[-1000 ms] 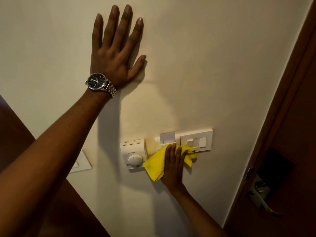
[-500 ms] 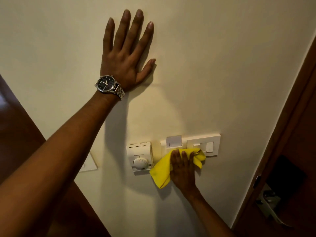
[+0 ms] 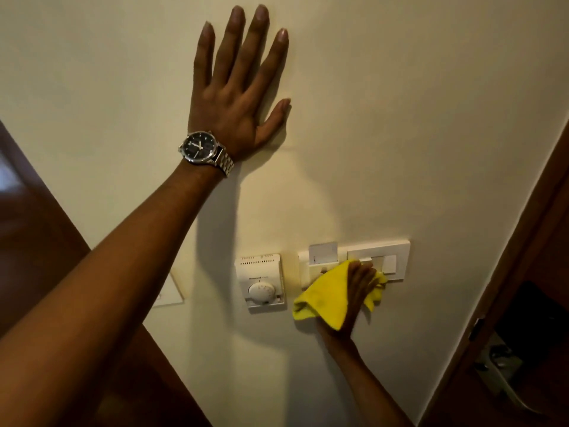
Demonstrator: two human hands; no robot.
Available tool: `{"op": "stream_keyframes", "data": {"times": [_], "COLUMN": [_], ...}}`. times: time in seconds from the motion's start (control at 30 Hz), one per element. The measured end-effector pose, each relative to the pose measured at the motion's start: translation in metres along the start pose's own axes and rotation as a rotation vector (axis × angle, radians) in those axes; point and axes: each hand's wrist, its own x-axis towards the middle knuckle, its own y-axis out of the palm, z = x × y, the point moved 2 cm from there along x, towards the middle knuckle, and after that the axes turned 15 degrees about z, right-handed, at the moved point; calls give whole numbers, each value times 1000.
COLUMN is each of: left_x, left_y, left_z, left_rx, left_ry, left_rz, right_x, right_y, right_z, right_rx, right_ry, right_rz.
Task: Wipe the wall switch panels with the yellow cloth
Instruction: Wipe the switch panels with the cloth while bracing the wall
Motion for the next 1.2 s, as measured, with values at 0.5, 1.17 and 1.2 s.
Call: {"op": "stream_keyframes", "data": {"times": [0.5, 1.17, 1.2], "left_x": [-3, -1, -10], "left_y": [2, -16, -19], "left_z": [0, -6, -13], "left_rx": [-23, -110, -171], "left_ry": [-30, -14, -54], "left_rz": [-14, 161, 184], "right_x": [9, -11, -15], "right_y": [3, -41, -47], "right_z": [39, 17, 21], "right_rx": [-170, -357, -325], "right_ry": [-92, -45, -87], "right_rz": [-295, -230, -259]}}
